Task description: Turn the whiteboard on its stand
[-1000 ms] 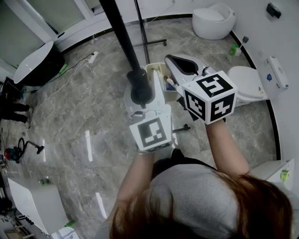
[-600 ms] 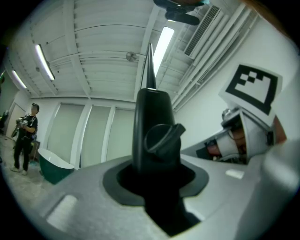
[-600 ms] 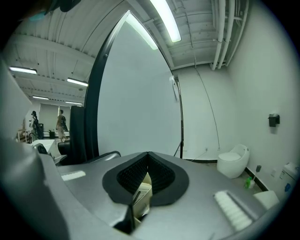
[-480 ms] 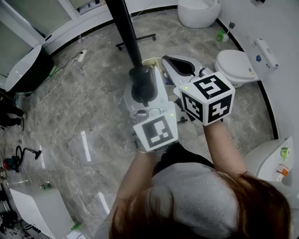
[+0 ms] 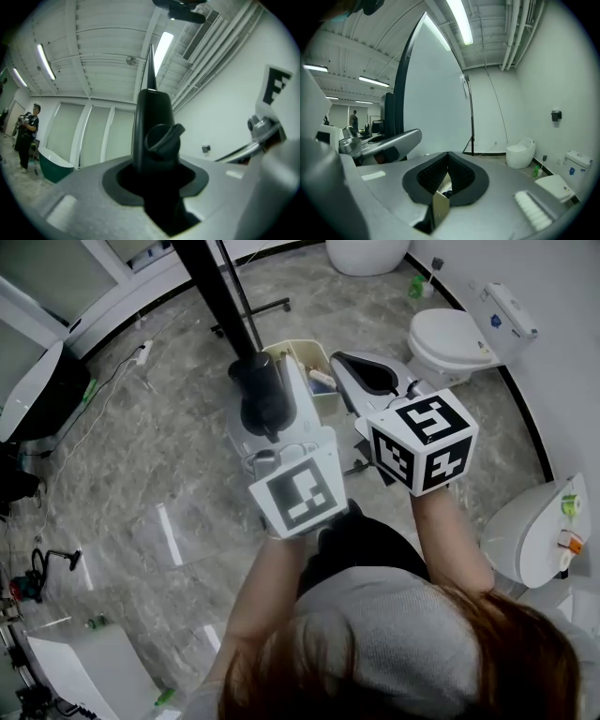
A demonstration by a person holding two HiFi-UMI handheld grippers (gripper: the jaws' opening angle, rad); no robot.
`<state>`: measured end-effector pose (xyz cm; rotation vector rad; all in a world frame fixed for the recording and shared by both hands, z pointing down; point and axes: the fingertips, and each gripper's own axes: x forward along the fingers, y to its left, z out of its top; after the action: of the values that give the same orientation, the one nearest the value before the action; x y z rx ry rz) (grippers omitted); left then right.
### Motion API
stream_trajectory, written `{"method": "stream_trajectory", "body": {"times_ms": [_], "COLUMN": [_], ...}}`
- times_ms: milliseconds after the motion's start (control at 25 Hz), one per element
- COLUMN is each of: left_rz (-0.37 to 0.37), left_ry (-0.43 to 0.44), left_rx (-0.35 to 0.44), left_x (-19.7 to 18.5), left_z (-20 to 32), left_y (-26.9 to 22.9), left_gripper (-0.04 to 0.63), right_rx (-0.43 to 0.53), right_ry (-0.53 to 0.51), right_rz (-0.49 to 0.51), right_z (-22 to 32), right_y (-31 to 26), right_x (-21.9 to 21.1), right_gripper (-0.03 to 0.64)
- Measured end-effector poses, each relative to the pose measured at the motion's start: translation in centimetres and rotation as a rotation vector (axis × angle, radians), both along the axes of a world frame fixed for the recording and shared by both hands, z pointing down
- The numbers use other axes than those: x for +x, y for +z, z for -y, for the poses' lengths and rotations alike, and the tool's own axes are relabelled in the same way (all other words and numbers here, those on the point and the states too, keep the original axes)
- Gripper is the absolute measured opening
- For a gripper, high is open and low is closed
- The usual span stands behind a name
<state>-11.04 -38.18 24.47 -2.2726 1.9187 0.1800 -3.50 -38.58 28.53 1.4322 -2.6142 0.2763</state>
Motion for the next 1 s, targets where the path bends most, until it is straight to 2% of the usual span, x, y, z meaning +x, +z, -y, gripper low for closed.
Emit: {"method": "stream_trajectory", "body": {"times_ms": [160,640,1000], "left_rz": [-0.011,0.013,0.012], "left_ry": [-0.014,-0.085,-0.082], "left_rx": [0.01,0.018,0.008], "left_x": [1.1,3.5,5.5], "left_z": [-1.8,-8.2,-13.2], "left_y": [0.2,0.2,0.4], "left_gripper": [0.138,0.123,0.126], "right_rx": [0.004,-0.001,0.024], "right_ry": [-0.003,-0.106,-0.163], "right_rz": [0.013,-0.008,-0.005], "right_z": [-1.5,-6.9,-12.2], "right_y": [0.4,0.1,-0.6], "right_x": [1.4,2.7,3.7], "right_gripper": [0.003,0.003,0.003]}}
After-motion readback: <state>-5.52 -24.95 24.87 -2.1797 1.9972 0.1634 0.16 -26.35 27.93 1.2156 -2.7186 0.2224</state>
